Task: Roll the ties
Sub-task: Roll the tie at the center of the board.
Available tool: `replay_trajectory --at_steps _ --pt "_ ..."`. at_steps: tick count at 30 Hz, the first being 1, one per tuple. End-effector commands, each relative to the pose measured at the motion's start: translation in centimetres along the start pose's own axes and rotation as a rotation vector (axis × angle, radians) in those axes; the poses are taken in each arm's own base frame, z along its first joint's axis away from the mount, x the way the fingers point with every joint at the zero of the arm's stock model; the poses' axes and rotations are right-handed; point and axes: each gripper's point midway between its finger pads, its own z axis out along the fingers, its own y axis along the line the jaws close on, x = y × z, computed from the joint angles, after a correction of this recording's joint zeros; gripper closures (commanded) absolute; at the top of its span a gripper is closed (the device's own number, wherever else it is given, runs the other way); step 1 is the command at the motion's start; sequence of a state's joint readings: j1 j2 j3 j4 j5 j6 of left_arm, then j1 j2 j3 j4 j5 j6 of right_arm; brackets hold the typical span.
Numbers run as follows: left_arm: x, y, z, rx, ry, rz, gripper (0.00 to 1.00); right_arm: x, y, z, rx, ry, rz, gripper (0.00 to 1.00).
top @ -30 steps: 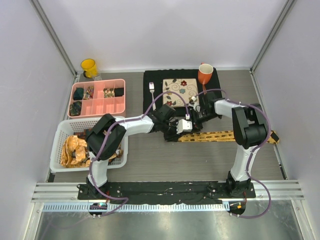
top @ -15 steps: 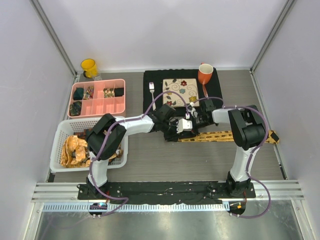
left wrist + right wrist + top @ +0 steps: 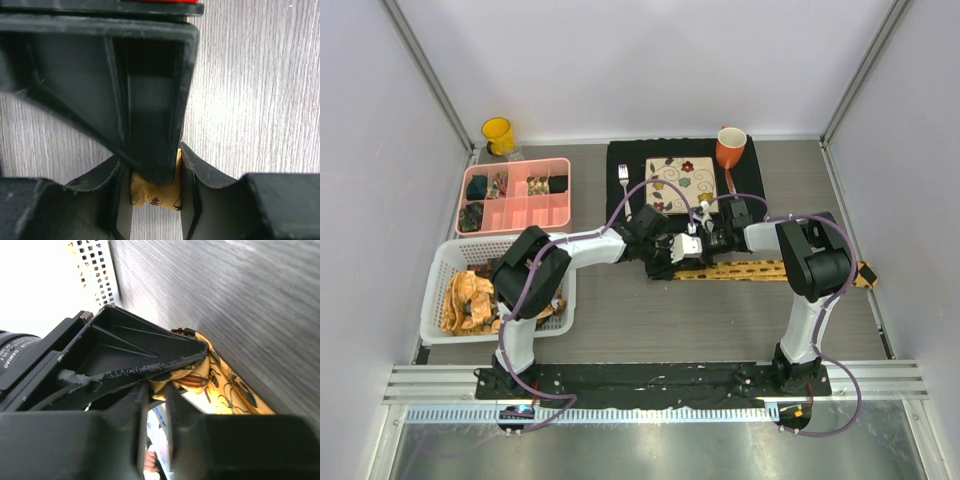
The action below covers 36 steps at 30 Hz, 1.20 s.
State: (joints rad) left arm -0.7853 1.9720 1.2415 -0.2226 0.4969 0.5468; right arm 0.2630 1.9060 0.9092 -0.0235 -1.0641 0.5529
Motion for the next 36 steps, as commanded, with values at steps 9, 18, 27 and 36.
replay_trajectory --at_steps 9,18,27,36 --pt "3.8 -1.6 0.6 0.043 0.114 -0.081 0.76 0.0 -2.9 -0.9 0.115 0.026 -0.024 0.99" --pt "3.1 -1.3 0.5 0.050 0.074 -0.074 0.58 0.2 -7.0 -1.7 0.260 0.024 0.034 0.99" --pt "2.6 -1.0 0.2 0.048 0.046 -0.082 0.50 0.3 -8.9 -2.6 0.338 0.021 0.044 0.99" --pt "-1.0 0.8 -3.0 -0.051 -0.178 -0.060 0.28 0.1 -10.8 -3.2 0.450 0.027 0.066 0.99"
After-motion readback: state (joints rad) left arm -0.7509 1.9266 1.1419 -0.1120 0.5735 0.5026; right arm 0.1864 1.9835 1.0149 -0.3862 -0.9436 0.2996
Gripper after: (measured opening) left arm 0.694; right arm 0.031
